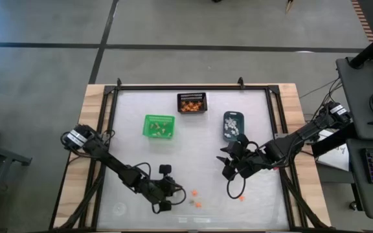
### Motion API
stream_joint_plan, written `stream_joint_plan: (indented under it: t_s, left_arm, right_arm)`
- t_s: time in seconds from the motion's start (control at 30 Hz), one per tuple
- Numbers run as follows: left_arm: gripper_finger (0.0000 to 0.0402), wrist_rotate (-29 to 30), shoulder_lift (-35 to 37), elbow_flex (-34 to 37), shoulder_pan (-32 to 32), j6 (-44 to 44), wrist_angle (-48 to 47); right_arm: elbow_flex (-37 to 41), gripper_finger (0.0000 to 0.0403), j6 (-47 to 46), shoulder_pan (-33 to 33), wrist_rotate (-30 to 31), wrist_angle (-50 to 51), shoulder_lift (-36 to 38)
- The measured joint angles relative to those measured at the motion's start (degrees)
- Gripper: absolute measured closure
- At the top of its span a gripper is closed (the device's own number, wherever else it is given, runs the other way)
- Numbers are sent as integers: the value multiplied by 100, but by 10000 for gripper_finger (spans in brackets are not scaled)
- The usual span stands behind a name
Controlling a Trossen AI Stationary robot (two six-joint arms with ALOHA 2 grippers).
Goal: Sort Halloween decoration
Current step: Put the gray skull toy into the green bin
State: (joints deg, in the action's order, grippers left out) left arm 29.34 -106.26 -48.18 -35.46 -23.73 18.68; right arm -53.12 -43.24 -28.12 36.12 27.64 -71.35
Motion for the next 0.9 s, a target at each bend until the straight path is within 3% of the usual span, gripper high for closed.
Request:
stream_joint_plan:
  t_s: [0.13,0.27,0.67,0.9]
  left_arm:
    - [400,79,183,0,8,129,-126]
    - [390,79,204,0,9,72,-324]
    - [258,16,-21,0,-2,52,-180]
    - [253,-2,-34,0,-2,29,-162]
  right_arm:
    - [0,236,0,0,-2,1,0]
    - [0,236,2,0,-2,2,0]
    - [0,236,2,0,0,3,0]
    - [2,236,2,1,0,2,0]
